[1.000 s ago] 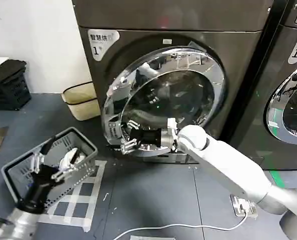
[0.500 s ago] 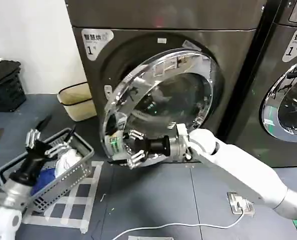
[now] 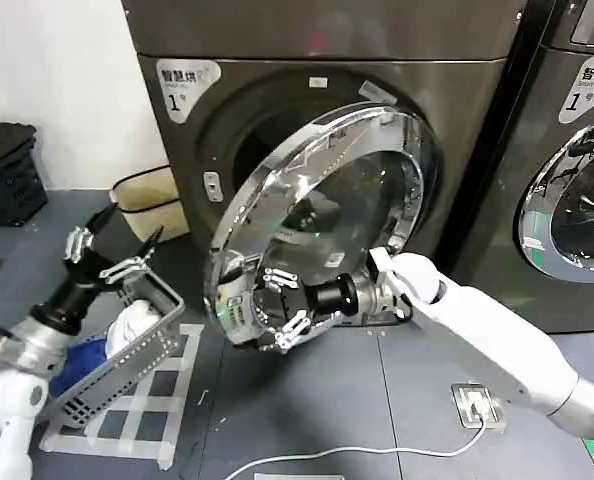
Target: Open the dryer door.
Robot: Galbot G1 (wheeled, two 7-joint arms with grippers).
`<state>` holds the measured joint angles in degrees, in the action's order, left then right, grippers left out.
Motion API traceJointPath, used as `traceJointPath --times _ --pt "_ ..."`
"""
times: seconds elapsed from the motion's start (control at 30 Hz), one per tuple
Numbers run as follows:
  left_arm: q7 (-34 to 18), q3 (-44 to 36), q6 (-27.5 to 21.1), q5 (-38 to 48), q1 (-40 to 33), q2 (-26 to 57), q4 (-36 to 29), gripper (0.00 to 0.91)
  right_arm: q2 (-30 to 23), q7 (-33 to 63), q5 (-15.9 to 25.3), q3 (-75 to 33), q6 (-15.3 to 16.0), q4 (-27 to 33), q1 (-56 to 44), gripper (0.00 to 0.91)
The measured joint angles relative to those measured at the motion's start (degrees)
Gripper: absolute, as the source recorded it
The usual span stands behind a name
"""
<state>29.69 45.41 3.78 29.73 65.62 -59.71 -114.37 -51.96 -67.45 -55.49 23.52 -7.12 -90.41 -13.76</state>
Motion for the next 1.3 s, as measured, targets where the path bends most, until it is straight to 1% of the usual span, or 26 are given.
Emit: traceJointPath --times 0.17,0.37,0.57,0.93,1.3 --pt "0.48 -1.94 -0.39 -0.21 -1.61 0.28 0.70 0.907 0.32 -1.67 0.23 -1.09 -0.01 0.34 -0.37 0.907" --pt "1.06 -4.81 -0.74 -0.60 -3.78 0.54 1.61 0.907 0.69 -2.32 1.81 -3.09 0.16 0.93 -1.22 0.907" --pt "1.75 -7.71 -0.97 -1.07 -5.90 0.65 2.73 0.907 1.27 -3.95 2.37 -5.13 0.61 1.33 -2.18 0.907" --pt "2.37 -12.96 -1.08 -1.73 -10.45 0.07 5.38 0.907 3.92 -4.91 2.62 -9.56 0.81 0.81 -4.43 0.907" --pt "2.64 -16.51 -0.97 -1.75 -13.58 -0.14 7.58 0.907 6.83 -4.88 2.78 -13.30 0.93 -0.26 -7.22 0.907"
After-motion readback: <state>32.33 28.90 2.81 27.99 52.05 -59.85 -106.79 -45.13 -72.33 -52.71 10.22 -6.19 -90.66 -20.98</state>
